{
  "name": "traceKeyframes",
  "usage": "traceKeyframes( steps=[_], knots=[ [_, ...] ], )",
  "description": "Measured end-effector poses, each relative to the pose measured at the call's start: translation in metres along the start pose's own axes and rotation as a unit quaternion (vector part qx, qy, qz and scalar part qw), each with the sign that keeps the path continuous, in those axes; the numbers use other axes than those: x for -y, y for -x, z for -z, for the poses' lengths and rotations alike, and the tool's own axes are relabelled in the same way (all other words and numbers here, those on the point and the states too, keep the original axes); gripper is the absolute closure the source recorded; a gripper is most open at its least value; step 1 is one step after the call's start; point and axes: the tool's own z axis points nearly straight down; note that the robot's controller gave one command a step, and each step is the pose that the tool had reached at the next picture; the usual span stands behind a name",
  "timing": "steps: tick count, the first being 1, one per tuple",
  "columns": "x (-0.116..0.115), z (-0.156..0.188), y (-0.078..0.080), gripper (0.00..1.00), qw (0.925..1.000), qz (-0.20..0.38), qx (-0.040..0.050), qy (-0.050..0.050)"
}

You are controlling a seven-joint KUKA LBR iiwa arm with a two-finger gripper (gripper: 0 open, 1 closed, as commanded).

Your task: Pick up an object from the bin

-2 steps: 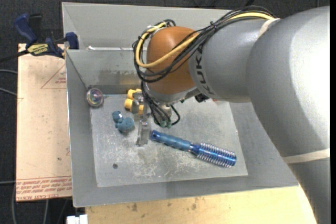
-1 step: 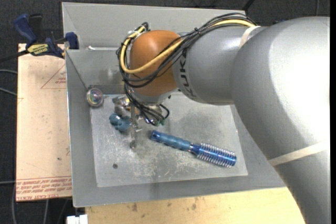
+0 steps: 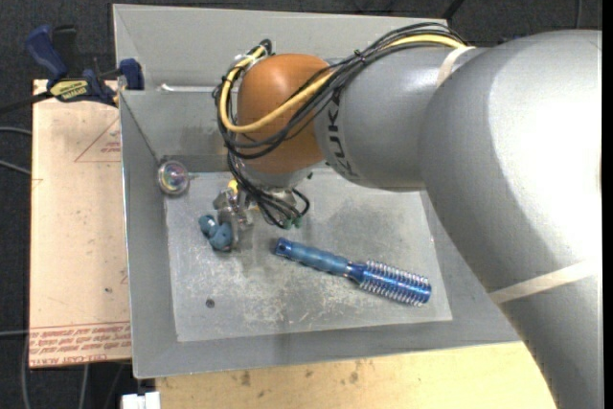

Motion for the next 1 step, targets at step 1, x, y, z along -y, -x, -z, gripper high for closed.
traceKeyframes(
  steps=[1],
  knots=[
    [-0.0078,0.1393,-0.0095,1.00,0.9998,0.018,0.0045,0.000]
  ],
)
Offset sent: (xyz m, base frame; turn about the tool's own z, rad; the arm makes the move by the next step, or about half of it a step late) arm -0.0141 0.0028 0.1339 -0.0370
